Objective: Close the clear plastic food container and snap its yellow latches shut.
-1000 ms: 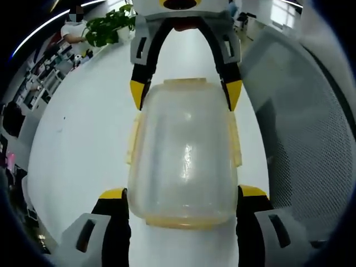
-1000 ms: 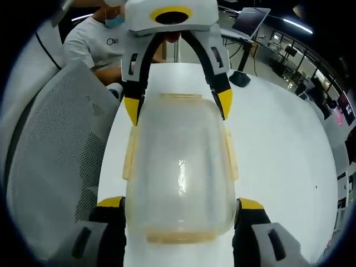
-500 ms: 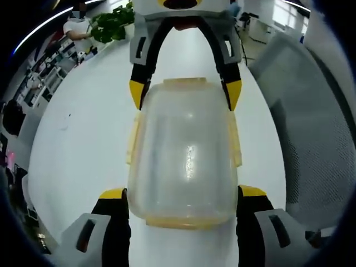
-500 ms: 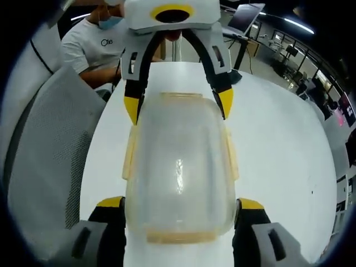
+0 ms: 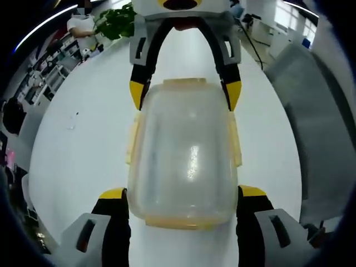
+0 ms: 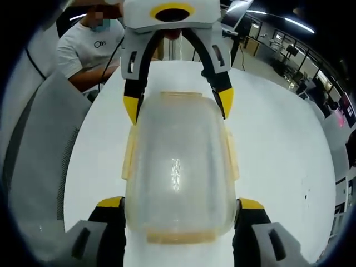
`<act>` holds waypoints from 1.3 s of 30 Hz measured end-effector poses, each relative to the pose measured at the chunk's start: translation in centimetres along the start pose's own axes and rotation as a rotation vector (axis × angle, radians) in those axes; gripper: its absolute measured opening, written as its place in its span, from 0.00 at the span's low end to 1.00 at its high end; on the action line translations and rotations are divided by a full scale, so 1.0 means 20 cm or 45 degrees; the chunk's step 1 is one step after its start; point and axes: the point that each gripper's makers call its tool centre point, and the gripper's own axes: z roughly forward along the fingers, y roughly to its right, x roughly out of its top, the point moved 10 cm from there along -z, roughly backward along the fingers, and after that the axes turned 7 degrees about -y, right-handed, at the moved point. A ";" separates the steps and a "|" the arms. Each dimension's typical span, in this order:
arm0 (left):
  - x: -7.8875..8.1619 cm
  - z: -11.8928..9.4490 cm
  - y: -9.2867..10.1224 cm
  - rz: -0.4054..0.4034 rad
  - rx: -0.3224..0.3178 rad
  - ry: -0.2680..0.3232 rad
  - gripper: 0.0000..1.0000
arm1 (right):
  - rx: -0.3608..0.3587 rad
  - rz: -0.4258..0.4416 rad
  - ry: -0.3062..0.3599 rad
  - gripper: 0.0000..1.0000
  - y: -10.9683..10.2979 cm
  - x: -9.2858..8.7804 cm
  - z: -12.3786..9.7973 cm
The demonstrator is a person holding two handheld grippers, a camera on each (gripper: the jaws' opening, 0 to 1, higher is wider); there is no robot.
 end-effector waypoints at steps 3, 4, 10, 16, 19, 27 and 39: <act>0.00 0.00 -0.02 0.004 -0.002 0.005 0.76 | 0.001 0.004 0.006 0.79 0.01 -0.01 0.00; 0.01 0.01 -0.02 0.010 -0.004 0.003 0.76 | 0.001 0.006 0.009 0.79 0.01 -0.01 0.00; 0.00 0.01 -0.02 0.009 -0.006 -0.001 0.77 | 0.004 0.010 0.030 0.79 0.01 -0.01 0.00; 0.01 0.00 -0.01 0.001 0.001 0.003 0.77 | -0.010 0.021 0.046 0.80 0.00 -0.02 -0.01; 0.01 0.00 -0.01 -0.033 0.036 0.015 0.85 | -0.023 0.076 0.052 0.81 -0.01 -0.01 -0.03; -0.01 -0.04 0.02 -0.127 0.095 0.073 0.99 | -0.124 0.271 0.091 0.99 -0.05 -0.03 -0.08; -0.04 -0.10 0.10 -0.217 0.120 0.101 0.99 | -0.153 0.365 0.143 0.99 -0.17 -0.07 -0.10</act>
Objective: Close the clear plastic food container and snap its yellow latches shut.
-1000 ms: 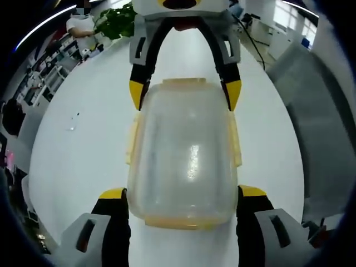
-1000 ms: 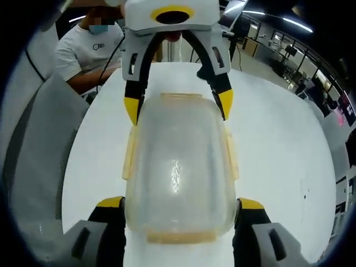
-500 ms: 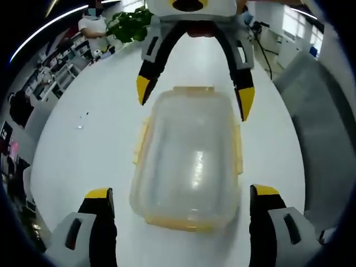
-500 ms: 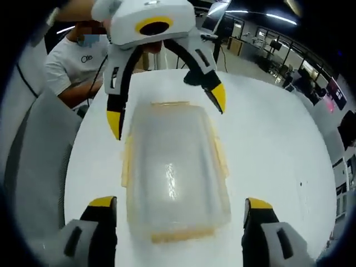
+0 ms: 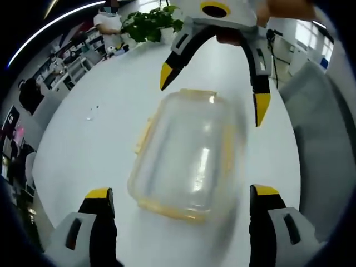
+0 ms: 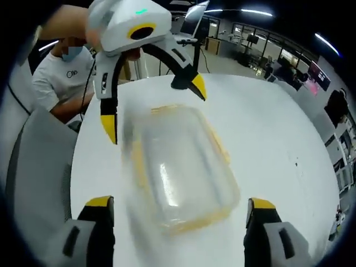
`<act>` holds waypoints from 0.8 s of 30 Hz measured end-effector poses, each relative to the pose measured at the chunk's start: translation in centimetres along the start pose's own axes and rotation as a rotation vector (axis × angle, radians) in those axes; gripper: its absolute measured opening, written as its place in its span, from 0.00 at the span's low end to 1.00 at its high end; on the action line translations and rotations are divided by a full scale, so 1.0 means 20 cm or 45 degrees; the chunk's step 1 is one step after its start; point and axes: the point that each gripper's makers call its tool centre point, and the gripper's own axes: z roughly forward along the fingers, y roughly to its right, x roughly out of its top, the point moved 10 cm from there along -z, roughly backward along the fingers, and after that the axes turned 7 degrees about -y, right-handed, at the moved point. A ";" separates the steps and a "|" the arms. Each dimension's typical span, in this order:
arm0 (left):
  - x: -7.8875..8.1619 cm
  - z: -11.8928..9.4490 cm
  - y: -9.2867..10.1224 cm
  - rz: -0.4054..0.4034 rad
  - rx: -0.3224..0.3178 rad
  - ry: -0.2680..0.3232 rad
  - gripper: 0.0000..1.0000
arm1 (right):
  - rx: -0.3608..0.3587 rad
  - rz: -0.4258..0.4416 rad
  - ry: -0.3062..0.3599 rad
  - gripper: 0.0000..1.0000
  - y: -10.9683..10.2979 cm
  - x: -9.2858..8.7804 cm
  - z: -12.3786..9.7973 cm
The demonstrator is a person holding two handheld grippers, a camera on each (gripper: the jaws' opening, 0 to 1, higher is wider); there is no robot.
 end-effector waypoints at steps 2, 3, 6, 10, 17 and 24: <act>-0.01 -0.01 0.02 -0.018 0.007 0.009 0.99 | -0.006 0.025 0.006 0.99 -0.01 -0.01 -0.01; -0.01 -0.02 0.03 -0.021 0.011 0.010 0.99 | -0.004 0.038 0.012 0.99 -0.02 -0.01 -0.01; -0.03 -0.03 0.05 -0.066 0.022 0.014 0.99 | -0.014 0.060 0.026 0.99 -0.04 -0.03 -0.04; -0.06 -0.04 0.08 -0.093 0.025 0.020 0.99 | -0.028 0.083 0.040 0.99 -0.06 -0.04 -0.07; -0.10 -0.09 0.14 -0.175 0.063 0.059 0.99 | -0.058 0.150 0.095 0.99 -0.11 -0.06 -0.10; -0.11 -0.14 0.22 -0.250 0.103 0.119 0.99 | -0.084 0.175 0.134 0.99 -0.18 -0.10 -0.15</act>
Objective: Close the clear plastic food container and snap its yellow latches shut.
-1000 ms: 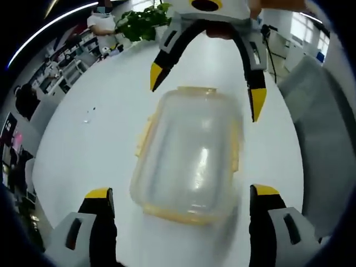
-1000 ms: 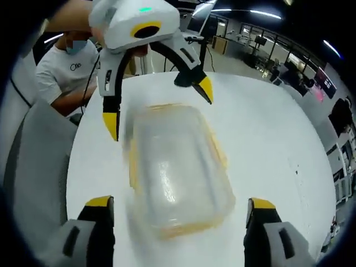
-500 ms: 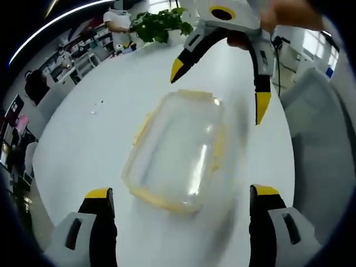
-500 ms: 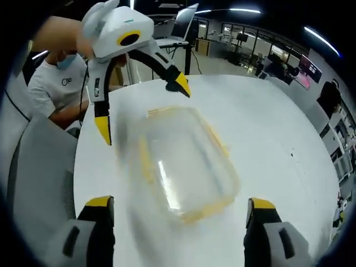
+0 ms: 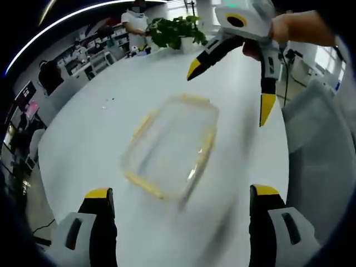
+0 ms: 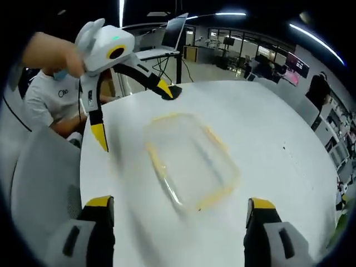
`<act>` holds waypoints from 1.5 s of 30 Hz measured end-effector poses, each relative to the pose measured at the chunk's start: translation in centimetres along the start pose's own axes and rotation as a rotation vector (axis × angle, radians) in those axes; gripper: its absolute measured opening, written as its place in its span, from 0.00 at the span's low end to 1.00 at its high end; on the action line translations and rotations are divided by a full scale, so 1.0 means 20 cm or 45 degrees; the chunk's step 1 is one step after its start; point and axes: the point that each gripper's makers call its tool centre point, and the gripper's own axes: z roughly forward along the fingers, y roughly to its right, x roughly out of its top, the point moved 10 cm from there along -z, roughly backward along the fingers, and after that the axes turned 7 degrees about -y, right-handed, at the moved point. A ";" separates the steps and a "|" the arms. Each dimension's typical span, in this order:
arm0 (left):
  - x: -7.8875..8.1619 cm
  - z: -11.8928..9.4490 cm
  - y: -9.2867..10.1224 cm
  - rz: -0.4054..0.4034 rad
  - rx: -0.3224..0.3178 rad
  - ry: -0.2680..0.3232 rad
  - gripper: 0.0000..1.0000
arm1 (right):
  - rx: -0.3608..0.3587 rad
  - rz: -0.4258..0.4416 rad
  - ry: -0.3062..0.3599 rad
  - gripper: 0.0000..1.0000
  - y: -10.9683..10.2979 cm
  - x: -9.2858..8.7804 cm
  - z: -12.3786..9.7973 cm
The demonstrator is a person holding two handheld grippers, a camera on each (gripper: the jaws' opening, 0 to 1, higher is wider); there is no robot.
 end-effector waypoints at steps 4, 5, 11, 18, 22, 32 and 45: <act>-0.02 -0.04 0.05 -0.052 0.029 0.032 0.99 | -0.025 0.020 0.036 0.99 -0.04 -0.03 -0.05; -0.03 -0.05 0.06 -0.064 0.029 0.041 0.99 | -0.026 0.026 0.041 0.99 -0.05 -0.04 -0.06; -0.06 -0.10 0.15 -0.072 0.040 0.067 0.99 | -0.051 0.099 0.091 0.99 -0.10 -0.12 -0.12; -0.09 -0.18 0.24 -0.140 0.075 0.100 0.99 | -0.079 0.124 0.155 0.99 -0.17 -0.17 -0.22; -0.12 -0.22 0.30 -0.159 0.099 0.127 0.99 | -0.065 0.182 0.210 0.99 -0.22 -0.22 -0.27; -0.19 -0.33 0.45 -0.162 0.223 0.172 0.99 | -0.136 0.178 0.287 0.99 -0.36 -0.33 -0.40; -0.35 -0.31 0.68 -0.257 0.224 0.206 0.95 | -0.099 0.276 0.401 0.99 -0.56 -0.53 -0.36</act>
